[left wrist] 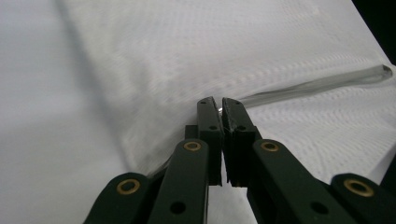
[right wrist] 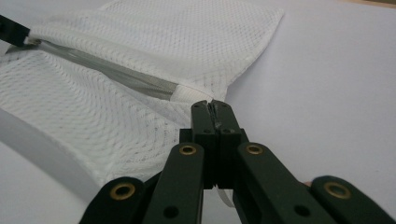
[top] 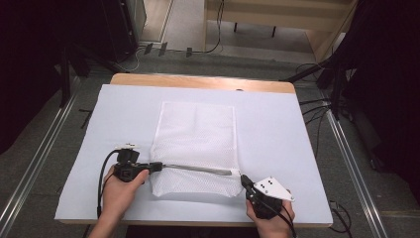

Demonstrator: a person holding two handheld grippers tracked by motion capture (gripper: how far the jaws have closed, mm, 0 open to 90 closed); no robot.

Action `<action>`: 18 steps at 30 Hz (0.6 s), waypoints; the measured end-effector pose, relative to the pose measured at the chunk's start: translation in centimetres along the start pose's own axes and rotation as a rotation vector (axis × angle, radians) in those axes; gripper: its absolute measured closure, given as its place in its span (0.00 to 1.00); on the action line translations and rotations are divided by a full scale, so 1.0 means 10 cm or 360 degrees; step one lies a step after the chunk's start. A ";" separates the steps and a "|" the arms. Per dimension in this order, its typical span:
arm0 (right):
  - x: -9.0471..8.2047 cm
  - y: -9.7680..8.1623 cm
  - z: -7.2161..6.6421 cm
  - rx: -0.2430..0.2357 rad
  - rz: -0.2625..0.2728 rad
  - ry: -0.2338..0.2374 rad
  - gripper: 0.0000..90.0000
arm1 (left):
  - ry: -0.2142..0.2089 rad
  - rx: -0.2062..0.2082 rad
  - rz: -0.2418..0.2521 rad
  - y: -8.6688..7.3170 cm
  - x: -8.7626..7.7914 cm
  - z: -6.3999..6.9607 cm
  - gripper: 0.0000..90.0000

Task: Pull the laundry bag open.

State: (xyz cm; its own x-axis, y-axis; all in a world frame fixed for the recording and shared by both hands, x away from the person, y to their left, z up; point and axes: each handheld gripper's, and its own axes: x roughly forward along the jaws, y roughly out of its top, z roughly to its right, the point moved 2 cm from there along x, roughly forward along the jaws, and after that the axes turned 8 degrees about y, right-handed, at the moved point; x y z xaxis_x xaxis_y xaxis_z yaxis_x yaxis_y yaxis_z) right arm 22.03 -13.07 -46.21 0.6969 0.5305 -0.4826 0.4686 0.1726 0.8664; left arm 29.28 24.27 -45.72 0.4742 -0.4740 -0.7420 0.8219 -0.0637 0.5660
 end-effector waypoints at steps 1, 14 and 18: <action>0.00 0.00 0.00 -0.0006 0.0001 -0.0003 1.00 | 0.0015 -0.0011 0.0008 -0.01 -0.03 -0.04 0.98; -0.02 -0.03 0.00 -0.0013 -0.0005 0.0006 1.00 | -0.0010 -0.0100 0.0086 -0.18 -0.25 -0.32 0.98; -0.02 -0.02 0.02 0.0003 -0.0003 0.0008 1.00 | -0.0022 -0.0108 0.0097 -0.21 -0.24 -0.35 0.98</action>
State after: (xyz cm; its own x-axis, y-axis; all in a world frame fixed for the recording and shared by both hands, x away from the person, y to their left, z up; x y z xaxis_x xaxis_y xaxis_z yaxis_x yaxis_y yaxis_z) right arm 21.90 -13.40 -46.33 0.6932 0.5346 -0.4835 0.4707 0.1722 0.8653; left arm 27.48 28.58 -46.37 0.5198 -0.4873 -0.7017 0.8114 0.0248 0.5839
